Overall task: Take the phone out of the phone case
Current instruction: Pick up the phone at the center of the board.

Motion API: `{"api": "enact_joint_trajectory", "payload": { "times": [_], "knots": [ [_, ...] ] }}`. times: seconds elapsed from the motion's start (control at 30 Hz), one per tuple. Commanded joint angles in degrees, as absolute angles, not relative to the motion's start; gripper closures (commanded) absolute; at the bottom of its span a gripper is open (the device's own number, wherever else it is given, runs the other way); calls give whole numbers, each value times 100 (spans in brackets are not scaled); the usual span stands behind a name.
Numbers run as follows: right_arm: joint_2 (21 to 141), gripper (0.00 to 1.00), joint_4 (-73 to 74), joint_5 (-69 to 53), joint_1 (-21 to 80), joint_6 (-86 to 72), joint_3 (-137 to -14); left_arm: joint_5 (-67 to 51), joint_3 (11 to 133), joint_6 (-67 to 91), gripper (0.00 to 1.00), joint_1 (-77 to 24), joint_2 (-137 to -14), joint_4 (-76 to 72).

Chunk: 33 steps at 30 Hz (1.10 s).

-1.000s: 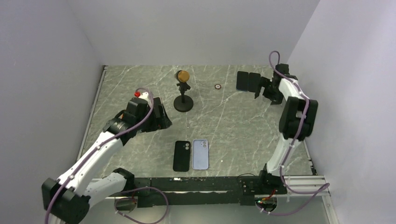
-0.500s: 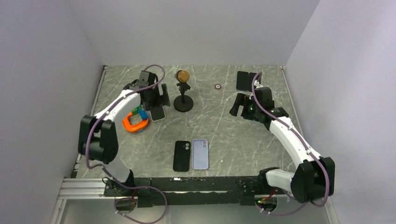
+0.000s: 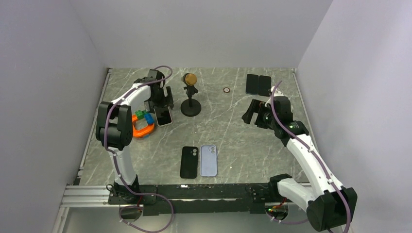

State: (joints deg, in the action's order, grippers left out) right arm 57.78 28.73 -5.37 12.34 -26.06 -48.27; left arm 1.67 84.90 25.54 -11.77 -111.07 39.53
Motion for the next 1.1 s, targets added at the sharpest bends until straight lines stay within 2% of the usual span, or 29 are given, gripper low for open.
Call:
{"api": "enact_joint_trajectory", "payload": {
  "times": [0.0,0.37,0.9,1.07],
  "knots": [
    [5457,0,3053,-346,1252,-2628,-4701,317,8696,2555,1,-1073,-11176,4137],
    [5085,0,3219,-436,1258,-2590,-4563,460,8398,3097,1,-1072,-11369,3901],
    [4879,0,3704,-391,1258,-2537,-4590,906,8876,3516,2,-1249,-12032,4435],
    [5154,0,3984,109,1266,-2999,-4689,965,9151,3333,13,-1257,-12211,4604]
  ]
}}
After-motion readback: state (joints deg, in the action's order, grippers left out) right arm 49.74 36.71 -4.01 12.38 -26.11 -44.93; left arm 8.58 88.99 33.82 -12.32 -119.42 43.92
